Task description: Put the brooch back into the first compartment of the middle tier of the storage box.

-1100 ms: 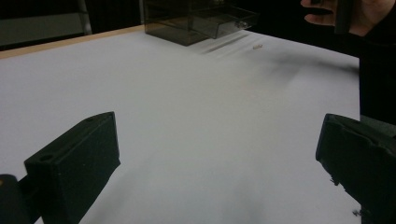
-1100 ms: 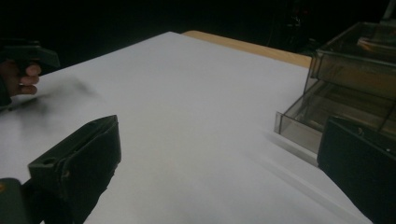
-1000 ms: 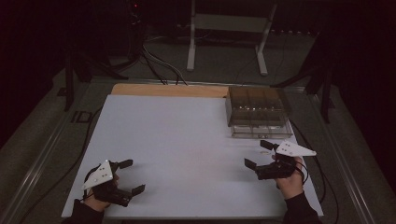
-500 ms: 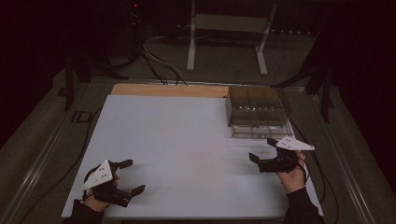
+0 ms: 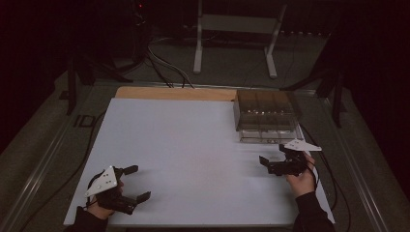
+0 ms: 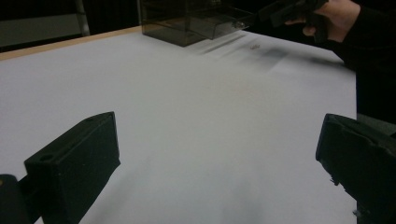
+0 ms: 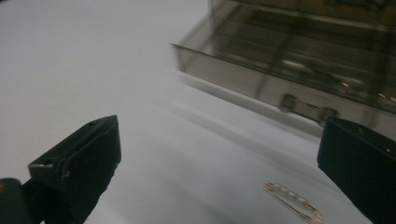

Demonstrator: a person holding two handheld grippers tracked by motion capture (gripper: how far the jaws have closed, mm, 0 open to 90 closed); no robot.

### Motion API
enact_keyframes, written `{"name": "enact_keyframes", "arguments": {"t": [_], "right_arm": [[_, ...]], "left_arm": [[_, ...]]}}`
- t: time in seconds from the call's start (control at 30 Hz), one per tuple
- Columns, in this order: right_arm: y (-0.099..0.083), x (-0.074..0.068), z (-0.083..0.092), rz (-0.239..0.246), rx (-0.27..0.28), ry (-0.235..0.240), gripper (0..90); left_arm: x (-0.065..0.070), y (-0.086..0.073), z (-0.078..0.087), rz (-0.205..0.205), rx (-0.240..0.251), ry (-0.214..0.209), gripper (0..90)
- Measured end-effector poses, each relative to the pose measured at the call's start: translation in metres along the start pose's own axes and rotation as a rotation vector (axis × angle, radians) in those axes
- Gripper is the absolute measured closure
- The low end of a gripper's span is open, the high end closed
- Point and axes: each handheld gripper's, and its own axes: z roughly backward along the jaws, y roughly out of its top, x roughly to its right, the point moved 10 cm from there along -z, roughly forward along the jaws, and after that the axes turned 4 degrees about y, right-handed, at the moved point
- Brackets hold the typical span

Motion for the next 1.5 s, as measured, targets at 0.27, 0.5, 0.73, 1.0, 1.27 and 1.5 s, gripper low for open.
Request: {"name": "enact_keyframes", "arguments": {"t": [0.27, 0.5, 0.73, 1.0, 1.27, 1.5], "right_arm": [[-0.012, 0.020, -0.009, -0.067, -0.063, -0.040, 0.0], [-0.020, 0.037, -0.012, -0.135, -0.087, -0.065, 8.9], [-0.028, 0.050, -0.014, -0.168, -0.136, -0.108, 32.5], [-0.032, 0.045, -0.016, -0.124, -0.175, -0.088, 48.1], [-0.040, 0.047, -0.018, -0.051, -0.242, -0.135, 67.4], [-0.042, 0.050, -0.016, -0.041, -0.259, -0.158, 82.2]], "left_arm": [[0.000, 0.000, 0.000, 0.003, 0.002, -0.003, 0.3], [-0.001, 0.001, 0.001, 0.011, 0.006, -0.002, 0.3], [-0.002, 0.000, 0.000, 0.011, 0.003, 0.001, 0.3], [-0.003, 0.000, 0.001, 0.010, 0.002, 0.006, 0.3], [-0.005, 0.001, 0.002, 0.016, 0.006, 0.012, 0.3], [-0.004, 0.000, 0.001, 0.017, 0.001, 0.014, 0.3]]}}
